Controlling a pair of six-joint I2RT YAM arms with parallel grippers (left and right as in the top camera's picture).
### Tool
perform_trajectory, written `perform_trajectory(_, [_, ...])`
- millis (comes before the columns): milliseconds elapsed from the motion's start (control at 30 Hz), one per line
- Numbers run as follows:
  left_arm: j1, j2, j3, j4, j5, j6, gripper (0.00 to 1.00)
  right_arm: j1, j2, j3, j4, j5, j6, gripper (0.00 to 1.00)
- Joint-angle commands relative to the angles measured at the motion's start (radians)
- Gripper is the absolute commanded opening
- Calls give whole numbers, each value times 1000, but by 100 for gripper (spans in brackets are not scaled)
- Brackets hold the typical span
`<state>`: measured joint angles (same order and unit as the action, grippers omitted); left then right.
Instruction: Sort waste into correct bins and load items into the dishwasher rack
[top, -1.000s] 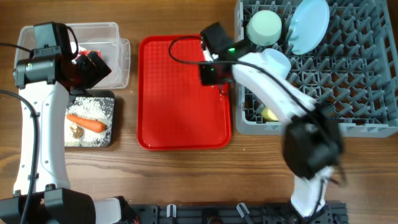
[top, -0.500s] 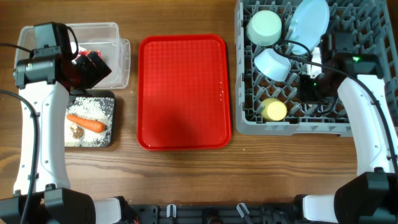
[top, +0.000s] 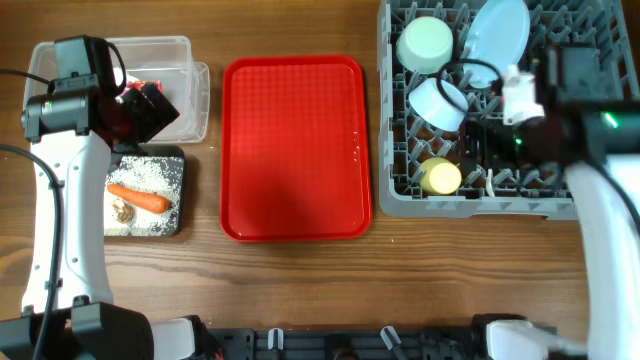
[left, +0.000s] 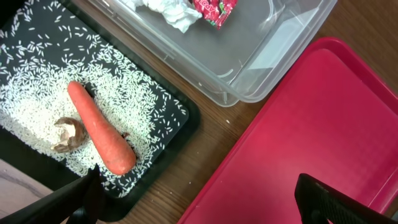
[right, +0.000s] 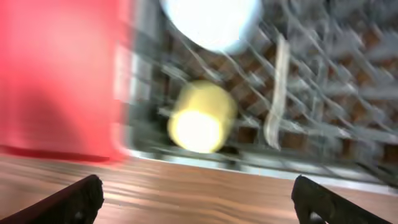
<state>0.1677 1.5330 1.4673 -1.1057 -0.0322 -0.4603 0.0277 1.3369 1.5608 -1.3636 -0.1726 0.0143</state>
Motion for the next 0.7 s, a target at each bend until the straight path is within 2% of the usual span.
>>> perform_trajectory(0, [5, -9, 5, 2, -10, 8, 100, 9, -134, 19, 50, -367, 638, 100])
perform_trajectory(33, [5, -9, 5, 2, -10, 8, 100, 8, -166, 19, 2, -370, 766, 100])
perform_trajectory(100, [5, -9, 5, 2, -10, 8, 100, 8, -205, 19, -52, -443, 822, 100])
perform_trajectory(167, [5, -9, 5, 2, -10, 8, 100, 9, -226, 19, -82, -381, 675, 100])
perform_trajectory(267, [5, -9, 5, 2, -10, 8, 100, 9, -225, -11, -10, -123, 339, 100])
perform_trajectory(300, [5, -9, 5, 2, -10, 8, 100, 9, -250, -75, 121, -43, 211, 100])
perform_trajectory(367, [5, -9, 5, 2, -10, 8, 100, 9, -338, -226, 353, -19, 20, 100])
perform_trajectory(400, [5, -9, 5, 2, -10, 8, 100, 9, -426, -364, 497, -18, -70, 100])
perform_trajectory(433, [5, -9, 5, 2, -10, 8, 100, 9, -505, -480, 595, -18, -97, 100])
perform_trajectory(600, [5, -9, 5, 2, -10, 8, 100, 9, -963, -1107, 1084, 39, -29, 100])
perform_trajectory(667, [5, -9, 5, 2, -10, 8, 100, 9, -1078, -1286, 1211, 44, 42, 100])
